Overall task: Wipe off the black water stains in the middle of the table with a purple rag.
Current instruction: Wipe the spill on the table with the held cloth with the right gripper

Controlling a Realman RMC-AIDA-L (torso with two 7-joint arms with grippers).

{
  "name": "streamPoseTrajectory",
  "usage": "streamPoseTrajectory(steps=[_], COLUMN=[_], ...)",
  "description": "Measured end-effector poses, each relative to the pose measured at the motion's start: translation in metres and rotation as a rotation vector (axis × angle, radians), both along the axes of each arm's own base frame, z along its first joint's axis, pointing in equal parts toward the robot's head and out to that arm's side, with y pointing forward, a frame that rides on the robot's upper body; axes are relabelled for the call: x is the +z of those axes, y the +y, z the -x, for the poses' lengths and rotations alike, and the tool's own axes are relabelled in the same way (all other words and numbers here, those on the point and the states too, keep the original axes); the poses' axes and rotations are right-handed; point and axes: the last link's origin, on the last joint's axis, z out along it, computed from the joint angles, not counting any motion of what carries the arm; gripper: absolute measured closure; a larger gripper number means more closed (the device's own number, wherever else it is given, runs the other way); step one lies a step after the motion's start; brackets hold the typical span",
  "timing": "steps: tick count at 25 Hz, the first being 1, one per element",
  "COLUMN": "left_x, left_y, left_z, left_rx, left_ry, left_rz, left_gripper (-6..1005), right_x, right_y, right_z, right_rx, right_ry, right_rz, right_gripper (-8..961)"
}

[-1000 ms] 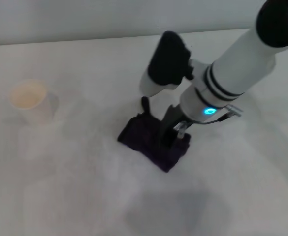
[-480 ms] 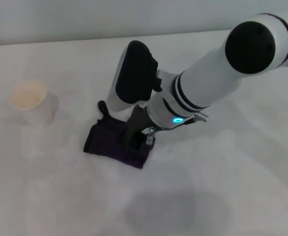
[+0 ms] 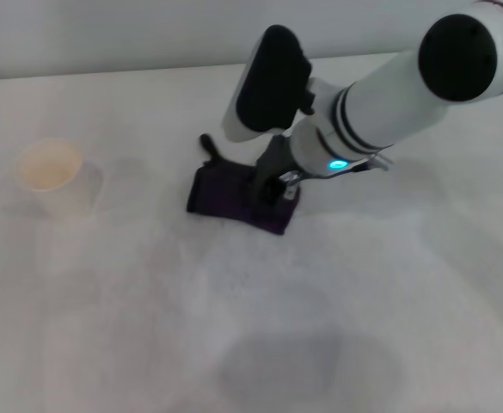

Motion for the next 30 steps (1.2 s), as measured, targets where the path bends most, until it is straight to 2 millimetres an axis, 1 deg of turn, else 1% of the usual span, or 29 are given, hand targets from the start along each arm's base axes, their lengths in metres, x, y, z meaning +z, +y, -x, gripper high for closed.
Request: streamPoseTrajectory(steps=[3, 7, 10, 13, 16, 17, 21, 23, 26, 30], left_x=[0.000, 0.001, 0.001, 0.001, 0.001, 0.002, 0.002, 0.002, 0.002, 0.001], left_y=[0.000, 0.000, 0.000, 0.000, 0.000, 0.001, 0.001, 0.001, 0.001, 0.001], left_z=[0.000, 0.000, 0.000, 0.000, 0.000, 0.000, 0.000, 0.000, -0.001, -0.001], left_rx=[0.000, 0.001, -0.001, -0.002, -0.001, -0.001, -0.001, -0.001, -0.001, -0.004], left_ry=[0.001, 0.001, 0.000, 0.000, 0.000, 0.000, -0.001, -0.002, -0.005, -0.007], left_rz=[0.000, -0.003, -0.004, -0.005, -0.006, -0.007, -0.008, -0.009, -0.011, -0.011], left_gripper=[107, 107, 107, 107, 107, 107, 107, 107, 106, 106], right_x=[0.007, 0.006, -0.005, -0.017, -0.025, -0.030, -0.034, -0.034, -0.032, -0.023], right_y=[0.001, -0.007, -0.022, -0.035, -0.040, -0.040, -0.034, -0.029, -0.021, -0.010], right_z=[-0.007, -0.008, 0.000, 0.015, 0.029, 0.035, 0.037, 0.034, 0.025, 0.009], right_rx=[-0.023, -0.045, -0.015, 0.041, 0.094, 0.125, 0.159, 0.168, 0.151, 0.101], right_ry=[-0.024, -0.047, -0.056, -0.031, 0.024, 0.057, 0.085, 0.092, 0.081, 0.053], right_rz=[-0.002, 0.057, 0.133, 0.194, 0.213, 0.200, 0.144, 0.107, 0.072, 0.035], right_gripper=[902, 902, 902, 902, 902, 902, 902, 902, 905, 899])
